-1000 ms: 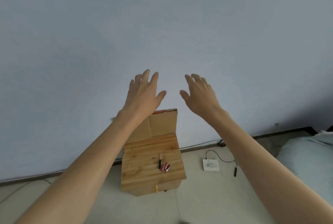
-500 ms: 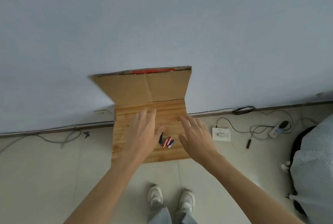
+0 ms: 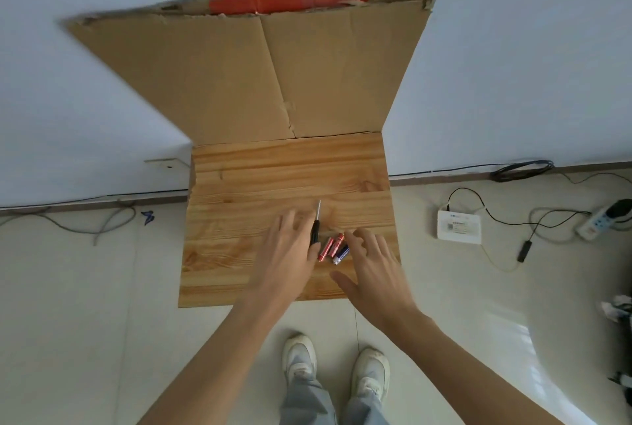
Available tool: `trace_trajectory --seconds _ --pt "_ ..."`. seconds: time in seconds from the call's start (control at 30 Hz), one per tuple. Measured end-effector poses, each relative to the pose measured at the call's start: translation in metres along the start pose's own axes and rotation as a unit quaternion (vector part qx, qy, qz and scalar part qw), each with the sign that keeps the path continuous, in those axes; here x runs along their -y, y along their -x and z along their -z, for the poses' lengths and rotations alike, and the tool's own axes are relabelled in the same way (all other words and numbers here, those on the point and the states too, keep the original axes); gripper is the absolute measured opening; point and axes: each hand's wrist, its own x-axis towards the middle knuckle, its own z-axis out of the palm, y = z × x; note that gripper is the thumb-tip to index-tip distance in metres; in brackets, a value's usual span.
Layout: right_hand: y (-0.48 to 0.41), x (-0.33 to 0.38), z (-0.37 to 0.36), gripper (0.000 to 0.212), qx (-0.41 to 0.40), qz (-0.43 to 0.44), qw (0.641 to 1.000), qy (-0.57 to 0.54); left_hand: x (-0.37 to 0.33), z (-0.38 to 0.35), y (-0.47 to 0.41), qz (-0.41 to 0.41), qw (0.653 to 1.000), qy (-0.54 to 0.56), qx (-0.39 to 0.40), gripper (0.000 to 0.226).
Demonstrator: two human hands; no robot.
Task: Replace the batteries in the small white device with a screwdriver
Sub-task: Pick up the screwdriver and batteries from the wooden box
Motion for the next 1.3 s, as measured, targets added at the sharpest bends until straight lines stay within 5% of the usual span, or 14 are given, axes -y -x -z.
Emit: trace_trajectory --seconds 0.4,0.93,1.3 --pt "-0.022 -0.022 -0.069 0.101 -0.108 0.016 0.994 -0.020 0.017 -0.055 -0.020 -0.033 0.995 0.056 -0.079 0.045" --pt "-0.035 -0.024 -0.090 0.063 -0.168 0.043 0.982 -0.078 0.030 -0.073 -0.032 -0.009 0.979 0.148 -0.136 0.037" --pt "-0.036 -0.026 -0.089 0.062 -0.162 0.052 0.980 -0.101 0.034 -0.072 -0.035 0.009 0.973 0.188 -0.130 0.026"
